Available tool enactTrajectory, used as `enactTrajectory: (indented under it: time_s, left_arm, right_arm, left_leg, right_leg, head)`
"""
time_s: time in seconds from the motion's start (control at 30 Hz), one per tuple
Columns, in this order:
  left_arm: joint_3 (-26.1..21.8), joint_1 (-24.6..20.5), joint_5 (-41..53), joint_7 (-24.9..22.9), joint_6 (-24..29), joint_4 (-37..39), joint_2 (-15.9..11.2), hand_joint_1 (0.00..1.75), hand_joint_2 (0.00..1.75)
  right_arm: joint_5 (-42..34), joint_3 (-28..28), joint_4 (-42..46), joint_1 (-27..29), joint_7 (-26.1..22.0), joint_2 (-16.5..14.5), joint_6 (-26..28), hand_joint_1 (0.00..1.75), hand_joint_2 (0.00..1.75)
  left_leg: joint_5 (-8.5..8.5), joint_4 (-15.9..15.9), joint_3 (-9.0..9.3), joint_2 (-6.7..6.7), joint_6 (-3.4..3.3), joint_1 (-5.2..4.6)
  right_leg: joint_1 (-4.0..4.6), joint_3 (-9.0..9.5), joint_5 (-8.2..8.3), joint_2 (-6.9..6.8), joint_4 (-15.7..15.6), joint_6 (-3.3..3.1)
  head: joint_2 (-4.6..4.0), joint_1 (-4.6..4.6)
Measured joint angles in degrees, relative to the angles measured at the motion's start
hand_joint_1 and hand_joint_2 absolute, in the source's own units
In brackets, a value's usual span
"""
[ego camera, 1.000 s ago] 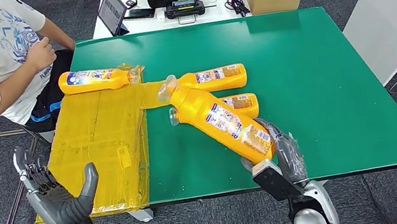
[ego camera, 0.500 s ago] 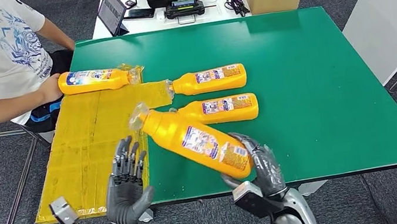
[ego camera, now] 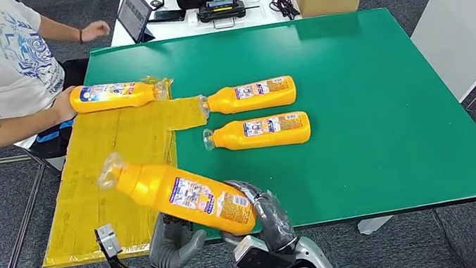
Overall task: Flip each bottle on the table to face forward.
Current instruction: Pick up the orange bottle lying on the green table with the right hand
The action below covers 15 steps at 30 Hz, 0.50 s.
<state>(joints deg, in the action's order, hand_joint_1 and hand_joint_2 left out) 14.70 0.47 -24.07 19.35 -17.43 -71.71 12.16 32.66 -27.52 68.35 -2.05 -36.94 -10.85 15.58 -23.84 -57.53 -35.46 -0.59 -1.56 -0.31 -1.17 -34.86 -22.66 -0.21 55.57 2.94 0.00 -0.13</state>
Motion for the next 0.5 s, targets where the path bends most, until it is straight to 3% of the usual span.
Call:
enactTrajectory:
  time_s: [0.37, 0.5]
  left_arm:
    - [-0.2, -0.7, -0.1, -0.2, 3.2, 1.8, 0.1, 0.00, 1.75]
    - [-0.4, -0.6, -1.2, 1.3, 3.3, 1.8, 0.1, 0.00, 1.75]
  right_arm:
    - [0.3, -4.7, -1.4, -0.9, 0.0, 0.0, -1.7, 1.75, 1.75]
    - [-0.2, -5.6, -2.0, -1.8, 0.5, 0.3, -5.2, 1.75, 1.75]
  left_leg:
    - [0.00, 0.0, 0.00, 0.00, 0.00, 0.00]
    - [0.00, 0.0, 0.01, 0.03, 0.00, 0.00]
  right_leg:
    - [0.00, 0.00, 0.00, 0.00, 0.0, 0.00]
    - [0.00, -0.01, 0.00, 0.00, 0.0, 0.00]
  head:
    - [0.00, 0.02]
    - [0.00, 0.01]
